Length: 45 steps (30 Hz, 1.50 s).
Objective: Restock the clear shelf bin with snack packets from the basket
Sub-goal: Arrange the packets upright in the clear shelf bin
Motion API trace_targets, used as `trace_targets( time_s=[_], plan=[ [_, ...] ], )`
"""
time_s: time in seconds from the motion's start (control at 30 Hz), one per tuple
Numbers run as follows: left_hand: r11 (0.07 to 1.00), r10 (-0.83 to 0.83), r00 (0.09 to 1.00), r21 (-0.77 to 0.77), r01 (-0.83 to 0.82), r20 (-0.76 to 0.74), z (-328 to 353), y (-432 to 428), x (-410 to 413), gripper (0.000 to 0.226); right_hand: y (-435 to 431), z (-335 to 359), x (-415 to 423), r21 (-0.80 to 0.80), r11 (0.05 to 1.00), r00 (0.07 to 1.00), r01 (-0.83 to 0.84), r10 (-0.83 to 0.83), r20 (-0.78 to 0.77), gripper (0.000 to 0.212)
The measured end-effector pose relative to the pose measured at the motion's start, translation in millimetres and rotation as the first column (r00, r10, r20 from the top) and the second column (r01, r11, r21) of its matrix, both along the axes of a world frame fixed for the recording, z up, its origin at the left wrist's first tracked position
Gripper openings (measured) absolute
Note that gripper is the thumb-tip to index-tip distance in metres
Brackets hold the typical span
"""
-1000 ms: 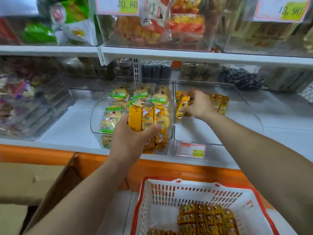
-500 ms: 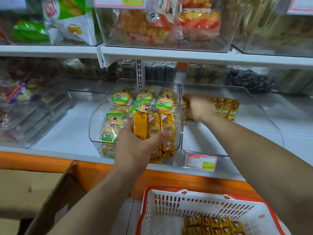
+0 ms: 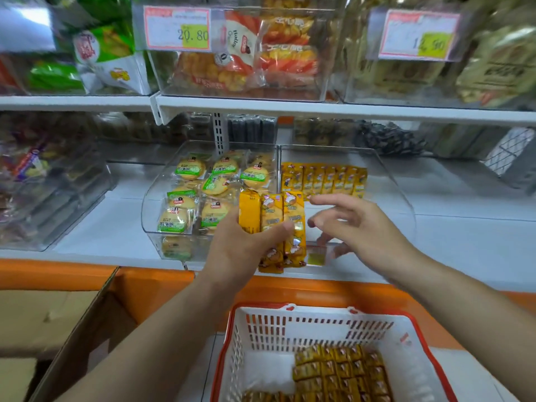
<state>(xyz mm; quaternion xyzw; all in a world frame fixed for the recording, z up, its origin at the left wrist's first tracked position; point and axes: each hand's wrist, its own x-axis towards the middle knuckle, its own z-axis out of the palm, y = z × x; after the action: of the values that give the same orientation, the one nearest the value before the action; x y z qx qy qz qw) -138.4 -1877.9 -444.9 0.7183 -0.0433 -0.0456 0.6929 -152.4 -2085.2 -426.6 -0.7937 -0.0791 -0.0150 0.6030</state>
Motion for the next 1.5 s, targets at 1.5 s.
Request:
trace_targets(
  time_s=[1.5],
  plan=[
    [0.999,0.012,0.998,-0.049,-0.014,-0.056,-9,14,29,0.031,-47,-38,153,-0.391,0.834,0.919,0.39,-0.324,0.224,0.049]
  ],
)
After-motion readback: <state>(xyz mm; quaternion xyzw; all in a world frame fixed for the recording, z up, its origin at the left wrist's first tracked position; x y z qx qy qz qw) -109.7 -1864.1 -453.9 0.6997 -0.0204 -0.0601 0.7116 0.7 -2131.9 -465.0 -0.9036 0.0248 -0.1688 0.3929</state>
